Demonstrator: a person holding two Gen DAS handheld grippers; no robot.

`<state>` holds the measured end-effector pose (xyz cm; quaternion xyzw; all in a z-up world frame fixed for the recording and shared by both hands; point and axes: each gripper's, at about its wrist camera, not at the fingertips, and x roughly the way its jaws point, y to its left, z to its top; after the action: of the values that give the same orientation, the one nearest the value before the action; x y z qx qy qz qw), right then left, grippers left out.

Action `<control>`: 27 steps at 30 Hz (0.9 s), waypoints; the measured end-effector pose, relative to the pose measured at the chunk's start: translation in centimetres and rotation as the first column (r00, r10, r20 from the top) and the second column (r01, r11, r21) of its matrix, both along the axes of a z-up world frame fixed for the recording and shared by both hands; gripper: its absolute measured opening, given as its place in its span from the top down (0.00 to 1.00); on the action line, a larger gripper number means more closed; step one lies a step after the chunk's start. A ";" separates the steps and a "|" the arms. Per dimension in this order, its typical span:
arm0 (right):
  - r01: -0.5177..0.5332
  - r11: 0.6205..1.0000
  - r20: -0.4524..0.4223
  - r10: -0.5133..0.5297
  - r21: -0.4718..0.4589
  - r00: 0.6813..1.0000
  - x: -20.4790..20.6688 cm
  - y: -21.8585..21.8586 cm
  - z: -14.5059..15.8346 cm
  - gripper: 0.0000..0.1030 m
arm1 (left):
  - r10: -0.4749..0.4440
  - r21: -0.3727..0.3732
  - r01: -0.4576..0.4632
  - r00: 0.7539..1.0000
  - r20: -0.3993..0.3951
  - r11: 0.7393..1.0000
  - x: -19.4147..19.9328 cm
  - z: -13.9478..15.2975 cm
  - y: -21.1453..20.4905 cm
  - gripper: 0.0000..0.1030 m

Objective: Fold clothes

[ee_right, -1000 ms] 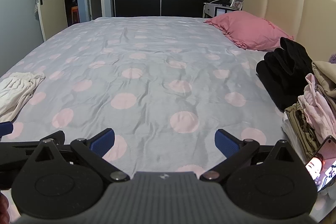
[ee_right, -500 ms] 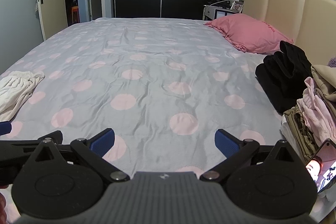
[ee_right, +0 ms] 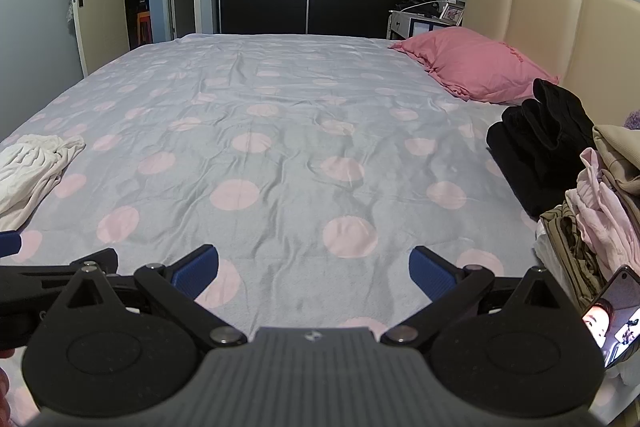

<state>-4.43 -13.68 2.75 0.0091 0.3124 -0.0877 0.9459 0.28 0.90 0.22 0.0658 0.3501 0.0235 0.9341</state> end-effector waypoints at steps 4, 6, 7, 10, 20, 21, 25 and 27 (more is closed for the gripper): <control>0.001 1.000 0.001 -0.001 0.001 1.000 0.0 0.0 0.0 0.01 | -0.012 -0.003 0.012 1.000 -0.003 1.000 -0.1 0.0 0.0 0.03; 0.000 1.000 0.000 0.000 0.001 1.000 0.1 0.0 0.1 0.01 | -0.028 -0.007 0.028 1.000 -0.005 1.000 0.0 0.1 0.1 0.03; -0.001 1.000 -0.002 0.001 0.000 1.000 0.2 0.0 0.3 0.01 | -0.028 -0.007 0.028 1.000 -0.005 1.000 0.0 0.1 0.1 0.03; -0.004 1.000 -0.005 0.004 -0.003 1.000 0.2 0.0 0.2 0.01 | -0.028 -0.010 0.028 1.000 -0.007 1.000 0.0 0.1 0.2 0.03; -0.008 1.000 -0.006 0.008 -0.005 1.000 0.0 0.1 0.2 0.01 | -0.034 -0.017 0.034 0.999 -0.011 0.999 -0.1 0.0 0.3 0.03; -0.008 1.000 -0.006 0.008 -0.006 1.000 0.0 0.1 0.1 0.01 | -0.034 -0.017 0.034 0.999 -0.011 0.999 -0.1 0.0 0.3 0.03; -0.008 1.000 -0.005 0.008 -0.007 1.000 0.0 0.1 0.1 0.01 | -0.035 -0.018 0.034 0.999 -0.010 0.999 -0.1 0.1 0.3 0.03; -0.007 1.000 -0.004 0.007 -0.007 1.000 0.0 0.2 0.1 0.01 | -0.034 -0.017 0.034 0.999 -0.010 0.999 -0.1 0.1 0.3 0.03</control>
<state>-4.47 -13.52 2.84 0.0047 0.3141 -0.0855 0.9455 0.19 1.21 0.29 0.0641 0.3538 0.0044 0.9331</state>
